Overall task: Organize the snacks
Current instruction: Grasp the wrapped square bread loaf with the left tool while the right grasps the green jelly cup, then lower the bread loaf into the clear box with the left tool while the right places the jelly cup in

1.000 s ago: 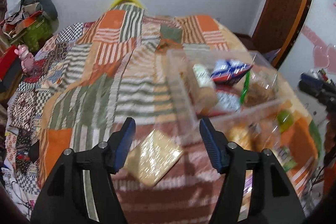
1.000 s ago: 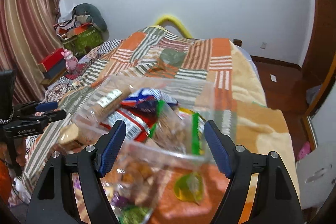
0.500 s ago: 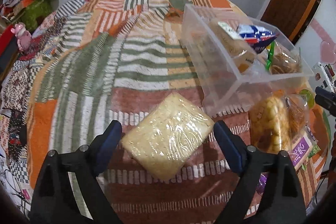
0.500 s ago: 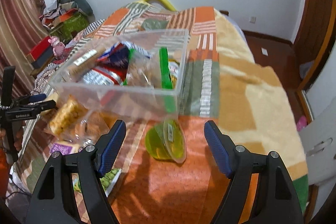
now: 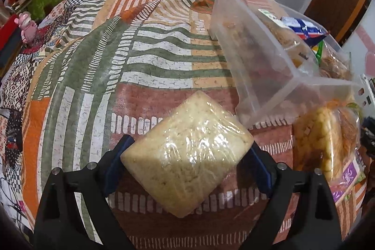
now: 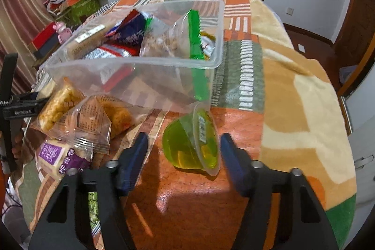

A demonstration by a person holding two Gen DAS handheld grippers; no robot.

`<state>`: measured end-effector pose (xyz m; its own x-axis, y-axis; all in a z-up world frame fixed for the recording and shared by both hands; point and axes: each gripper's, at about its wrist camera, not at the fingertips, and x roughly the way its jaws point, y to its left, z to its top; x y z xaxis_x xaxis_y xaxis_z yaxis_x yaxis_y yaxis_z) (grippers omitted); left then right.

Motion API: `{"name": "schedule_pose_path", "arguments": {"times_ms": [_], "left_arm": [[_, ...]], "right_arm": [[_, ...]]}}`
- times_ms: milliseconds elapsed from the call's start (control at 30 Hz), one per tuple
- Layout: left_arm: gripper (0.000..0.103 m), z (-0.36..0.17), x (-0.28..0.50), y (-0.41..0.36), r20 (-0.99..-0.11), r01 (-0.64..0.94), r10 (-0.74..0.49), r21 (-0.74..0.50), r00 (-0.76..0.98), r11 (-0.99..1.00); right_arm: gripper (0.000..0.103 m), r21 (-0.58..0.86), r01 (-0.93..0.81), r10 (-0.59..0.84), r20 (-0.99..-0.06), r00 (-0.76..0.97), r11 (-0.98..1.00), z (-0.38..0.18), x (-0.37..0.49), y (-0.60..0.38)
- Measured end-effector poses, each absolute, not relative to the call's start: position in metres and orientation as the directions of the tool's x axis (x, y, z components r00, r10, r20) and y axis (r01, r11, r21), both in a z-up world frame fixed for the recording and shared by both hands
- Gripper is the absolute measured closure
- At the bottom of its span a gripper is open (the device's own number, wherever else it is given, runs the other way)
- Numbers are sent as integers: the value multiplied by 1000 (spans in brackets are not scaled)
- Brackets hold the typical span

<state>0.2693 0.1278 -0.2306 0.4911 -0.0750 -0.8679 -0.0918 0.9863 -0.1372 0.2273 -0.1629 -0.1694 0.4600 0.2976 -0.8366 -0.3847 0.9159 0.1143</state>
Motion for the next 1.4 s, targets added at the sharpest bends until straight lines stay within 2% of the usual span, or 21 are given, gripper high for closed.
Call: {"name": "schedule_pose_path", "arguments": {"times_ms": [33,100,333,800,1067,1400], "left_arm": [[13,-230,269,128,-862,-96,-74,-140,501,985],[16,-231,270,127,-859,-91,-71,-136,508,987],[17,-224,255,122,-853,-83,-57,-117,519,990],[17,-159,227,111,-783,-64,-48,-111,620,992],[17,-121,238,82,-725,19,-108,-129,681,991],[17,-112,273,44,-702,102,-192,-168,686,980]], "right_arm": [[58,114,-382,296,-837,461,917,-169,228,-164],[59,126,-379,305,-833,462,917,-168,227,-166],[65,95,-373,292,-805,517,923,-155,219,-169],[66,129,-381,347,-730,589,916,-118,210,-182],[66,127,-418,390,-666,636,899,-92,220,-166],[66,134,-464,434,-641,633,876,-89,241,-140]]}}
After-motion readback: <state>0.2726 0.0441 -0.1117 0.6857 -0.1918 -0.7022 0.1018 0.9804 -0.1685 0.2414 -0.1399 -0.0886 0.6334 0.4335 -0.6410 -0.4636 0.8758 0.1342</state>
